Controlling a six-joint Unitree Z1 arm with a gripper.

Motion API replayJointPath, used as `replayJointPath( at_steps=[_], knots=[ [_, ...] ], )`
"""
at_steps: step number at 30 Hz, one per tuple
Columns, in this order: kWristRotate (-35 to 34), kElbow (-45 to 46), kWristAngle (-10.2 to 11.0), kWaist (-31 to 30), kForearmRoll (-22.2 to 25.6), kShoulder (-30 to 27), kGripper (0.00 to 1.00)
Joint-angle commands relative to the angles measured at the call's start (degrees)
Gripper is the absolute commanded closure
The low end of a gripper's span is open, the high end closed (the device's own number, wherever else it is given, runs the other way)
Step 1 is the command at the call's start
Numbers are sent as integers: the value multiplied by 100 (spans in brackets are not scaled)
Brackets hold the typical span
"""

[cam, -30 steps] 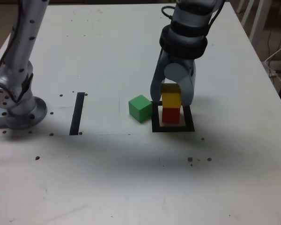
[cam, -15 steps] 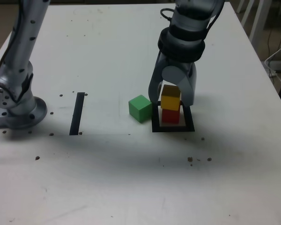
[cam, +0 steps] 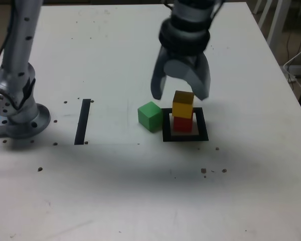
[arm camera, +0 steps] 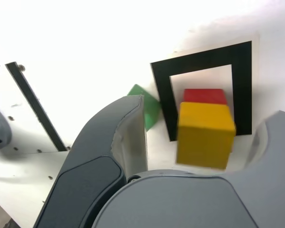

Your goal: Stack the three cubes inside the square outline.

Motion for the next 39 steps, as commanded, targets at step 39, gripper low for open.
replayJointPath(
  at_steps=[39],
  knots=[
    [1655, 3342, 833, -136, -1571, -1926, 1]
  ],
)
